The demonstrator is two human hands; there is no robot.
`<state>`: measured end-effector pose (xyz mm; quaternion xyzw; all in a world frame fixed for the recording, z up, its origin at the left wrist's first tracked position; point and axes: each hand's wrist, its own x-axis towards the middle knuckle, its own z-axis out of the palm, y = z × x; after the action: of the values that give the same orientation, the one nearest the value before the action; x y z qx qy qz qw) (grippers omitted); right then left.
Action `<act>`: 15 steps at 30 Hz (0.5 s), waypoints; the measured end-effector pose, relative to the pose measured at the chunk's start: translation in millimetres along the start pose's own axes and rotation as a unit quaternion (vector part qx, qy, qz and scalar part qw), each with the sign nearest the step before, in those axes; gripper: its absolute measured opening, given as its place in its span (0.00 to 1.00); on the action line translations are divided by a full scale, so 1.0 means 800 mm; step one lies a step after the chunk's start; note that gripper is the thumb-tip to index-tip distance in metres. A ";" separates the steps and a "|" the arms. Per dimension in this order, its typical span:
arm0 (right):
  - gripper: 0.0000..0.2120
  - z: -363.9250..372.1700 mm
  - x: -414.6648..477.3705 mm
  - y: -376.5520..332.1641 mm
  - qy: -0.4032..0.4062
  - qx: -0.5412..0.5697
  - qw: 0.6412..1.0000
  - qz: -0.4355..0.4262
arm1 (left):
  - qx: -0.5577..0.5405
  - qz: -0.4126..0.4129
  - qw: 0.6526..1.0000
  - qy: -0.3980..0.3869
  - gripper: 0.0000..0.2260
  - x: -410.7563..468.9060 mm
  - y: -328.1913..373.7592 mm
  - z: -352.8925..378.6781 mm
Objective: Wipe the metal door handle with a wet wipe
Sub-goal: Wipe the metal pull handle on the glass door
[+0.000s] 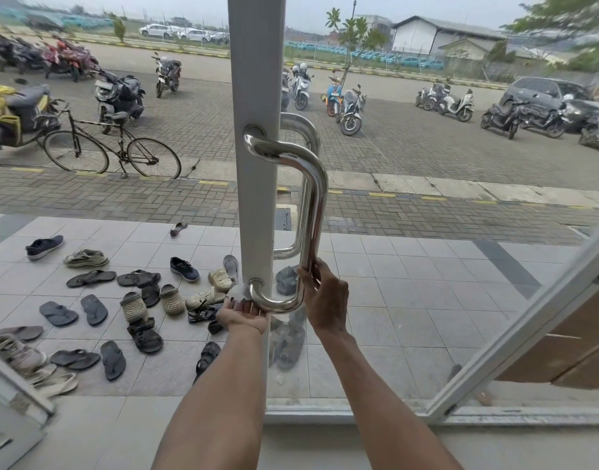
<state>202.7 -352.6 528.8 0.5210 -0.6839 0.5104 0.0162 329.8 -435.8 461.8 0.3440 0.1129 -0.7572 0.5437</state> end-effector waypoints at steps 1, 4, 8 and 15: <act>0.17 0.000 0.000 0.000 0.003 -0.002 1.000 -0.003 | 0.023 0.005 1.000 0.001 0.13 0.002 0.004 0.004; 0.16 0.001 -0.002 -0.002 0.005 -0.006 1.000 -0.003 | 0.072 0.006 0.997 0.005 0.15 -0.002 -0.010 -0.005; 0.13 0.002 -0.003 -0.005 0.011 -0.005 1.000 -0.005 | 0.083 -0.040 0.996 0.004 0.16 -0.013 -0.055 -0.032; 0.15 -0.001 -0.003 -0.006 0.006 -0.001 1.000 0.000 | -0.004 -0.067 0.998 -0.019 0.24 -0.025 -0.079 -0.029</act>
<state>206.8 -350.1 531.1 0.5183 -0.6841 0.5128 0.0208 285.5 -384.1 444.7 0.3191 0.1288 -0.7978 0.4950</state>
